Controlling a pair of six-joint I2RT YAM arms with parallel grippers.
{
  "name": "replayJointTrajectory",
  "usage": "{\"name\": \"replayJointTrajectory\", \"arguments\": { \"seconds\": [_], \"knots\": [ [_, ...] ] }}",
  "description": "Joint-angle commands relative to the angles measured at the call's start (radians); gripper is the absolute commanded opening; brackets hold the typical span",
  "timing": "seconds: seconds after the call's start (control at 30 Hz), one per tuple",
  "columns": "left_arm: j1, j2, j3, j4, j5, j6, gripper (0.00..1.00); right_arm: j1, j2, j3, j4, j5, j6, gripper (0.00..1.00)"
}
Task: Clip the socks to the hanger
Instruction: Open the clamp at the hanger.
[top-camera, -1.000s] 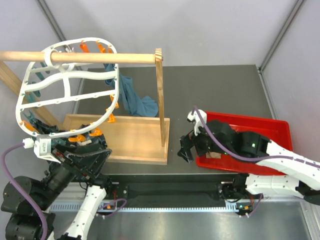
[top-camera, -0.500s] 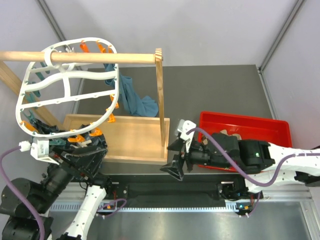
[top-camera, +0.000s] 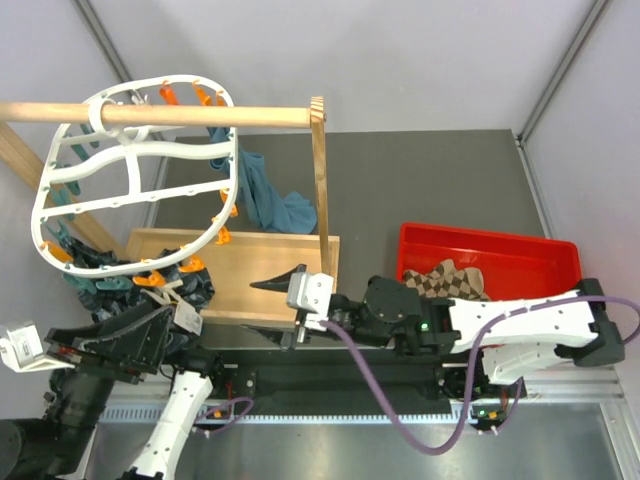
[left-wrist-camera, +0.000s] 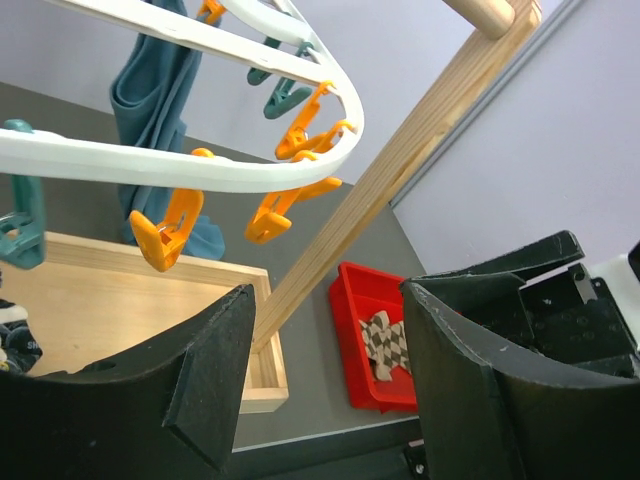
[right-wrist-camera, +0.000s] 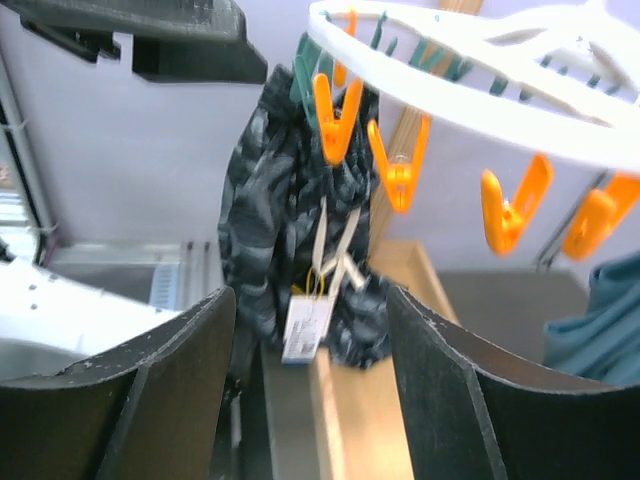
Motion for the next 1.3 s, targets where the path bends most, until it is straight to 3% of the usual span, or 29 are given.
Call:
{"name": "replayJointTrajectory", "arguments": {
  "seconds": [0.0, 0.33, 0.83, 1.27],
  "knots": [
    [-0.003, -0.011, 0.009, -0.014, -0.046, -0.015, 0.65, 0.017, 0.073, 0.004, 0.303, -0.047, -0.149, 0.62],
    [-0.003, -0.007, -0.018, -0.016, 0.007, -0.041, 0.65, 0.003, 0.238, 0.108, 0.377, -0.053, -0.225, 0.59],
    [-0.003, -0.042, -0.090, 0.017, -0.045, -0.123, 0.61, -0.078, 0.317, 0.165, 0.401, -0.058, -0.143, 0.56],
    [-0.003, 0.009, -0.096, 0.038, 0.035, -0.107, 0.59, -0.141, 0.383, 0.214, 0.410, -0.096, -0.088, 0.53]
  ]
}}
